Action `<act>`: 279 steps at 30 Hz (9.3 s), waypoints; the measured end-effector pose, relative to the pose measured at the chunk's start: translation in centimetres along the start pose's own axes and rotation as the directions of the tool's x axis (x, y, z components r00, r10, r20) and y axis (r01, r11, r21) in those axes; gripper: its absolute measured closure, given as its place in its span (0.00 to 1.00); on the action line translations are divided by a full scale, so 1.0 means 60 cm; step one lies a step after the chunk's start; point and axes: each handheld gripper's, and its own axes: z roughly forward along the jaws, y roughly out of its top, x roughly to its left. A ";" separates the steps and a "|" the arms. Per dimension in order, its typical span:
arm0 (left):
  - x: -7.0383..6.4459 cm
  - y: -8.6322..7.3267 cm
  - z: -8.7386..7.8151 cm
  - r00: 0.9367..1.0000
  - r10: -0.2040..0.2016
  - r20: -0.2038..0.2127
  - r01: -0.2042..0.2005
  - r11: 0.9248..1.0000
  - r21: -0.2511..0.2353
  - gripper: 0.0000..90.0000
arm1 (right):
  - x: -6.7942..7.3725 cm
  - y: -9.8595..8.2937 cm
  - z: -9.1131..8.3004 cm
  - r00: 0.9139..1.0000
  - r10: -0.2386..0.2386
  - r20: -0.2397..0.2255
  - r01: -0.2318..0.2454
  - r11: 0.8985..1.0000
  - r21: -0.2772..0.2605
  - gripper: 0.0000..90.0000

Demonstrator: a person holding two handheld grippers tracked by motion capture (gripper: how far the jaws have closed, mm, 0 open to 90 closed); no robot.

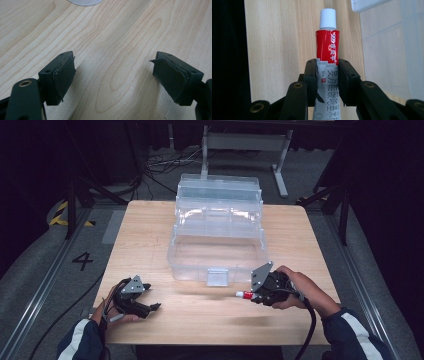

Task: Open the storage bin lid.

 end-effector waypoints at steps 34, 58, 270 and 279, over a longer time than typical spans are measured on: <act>0.000 0.000 0.000 1.000 0.000 -0.001 0.000 1.000 0.001 0.20 | -0.099 0.060 -0.111 0.993 0.005 0.121 -0.002 1.000 -0.024 0.79; 0.000 0.000 0.000 1.000 -0.002 -0.001 0.002 1.000 0.000 0.20 | -0.187 0.098 -0.082 0.993 0.028 0.113 -0.030 0.999 0.011 0.79; 0.005 0.246 0.070 0.963 0.245 0.112 -0.250 0.968 0.036 0.83 | -0.326 0.084 -0.065 0.937 0.201 0.287 -0.128 0.958 -0.255 0.92; 0.005 0.247 0.070 0.964 0.240 0.112 -0.246 0.969 0.037 0.82 | -0.304 0.086 -0.072 0.941 0.182 0.286 -0.109 0.961 -0.255 0.93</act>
